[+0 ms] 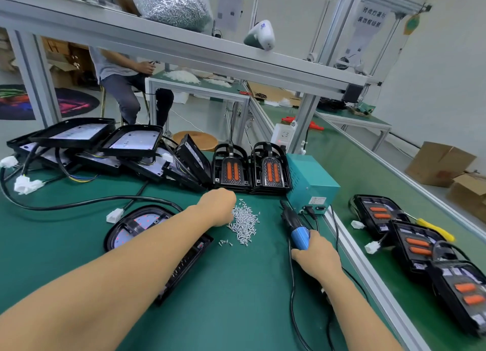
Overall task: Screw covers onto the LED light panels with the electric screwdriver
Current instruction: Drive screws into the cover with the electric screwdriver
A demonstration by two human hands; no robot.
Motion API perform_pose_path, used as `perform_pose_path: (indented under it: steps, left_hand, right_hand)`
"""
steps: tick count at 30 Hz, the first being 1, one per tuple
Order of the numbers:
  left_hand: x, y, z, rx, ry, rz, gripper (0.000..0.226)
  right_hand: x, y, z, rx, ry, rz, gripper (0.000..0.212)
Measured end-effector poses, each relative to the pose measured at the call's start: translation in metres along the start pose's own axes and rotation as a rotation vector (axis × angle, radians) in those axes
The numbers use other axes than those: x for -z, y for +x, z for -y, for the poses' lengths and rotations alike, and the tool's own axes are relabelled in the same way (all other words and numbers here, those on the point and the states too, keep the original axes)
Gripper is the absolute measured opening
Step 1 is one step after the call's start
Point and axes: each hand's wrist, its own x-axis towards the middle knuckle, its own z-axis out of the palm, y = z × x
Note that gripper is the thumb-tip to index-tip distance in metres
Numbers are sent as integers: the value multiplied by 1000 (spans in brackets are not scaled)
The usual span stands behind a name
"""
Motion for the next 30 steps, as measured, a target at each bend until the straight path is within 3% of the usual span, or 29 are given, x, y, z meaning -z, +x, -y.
perform_pose_path:
  steps: [5,7,10,14,18,30]
  left_hand:
    - [19,-24,10,74,-680,-162,16]
    - [23,-41,21,125,-984,-190,22]
    - [23,-70,39,156,-1228,-217,19]
    - [17,-101,52,230,-1458,-230,11]
    - [13,-118,56,242,-1663,-226,10]
    - [7,-149,64,273,-1944,-212,19]
  right_hand:
    - [11,11,-5,-12,119,71,37]
    - [20,13,-8,-59,384,108,28]
    - [42,14,-8,-143,768,127,19]
    - [71,4,20,-124,1246,193,15]
    - [87,-15,60,9,1751,186,14]
    - [72,-78,158,356,2213,94,8]
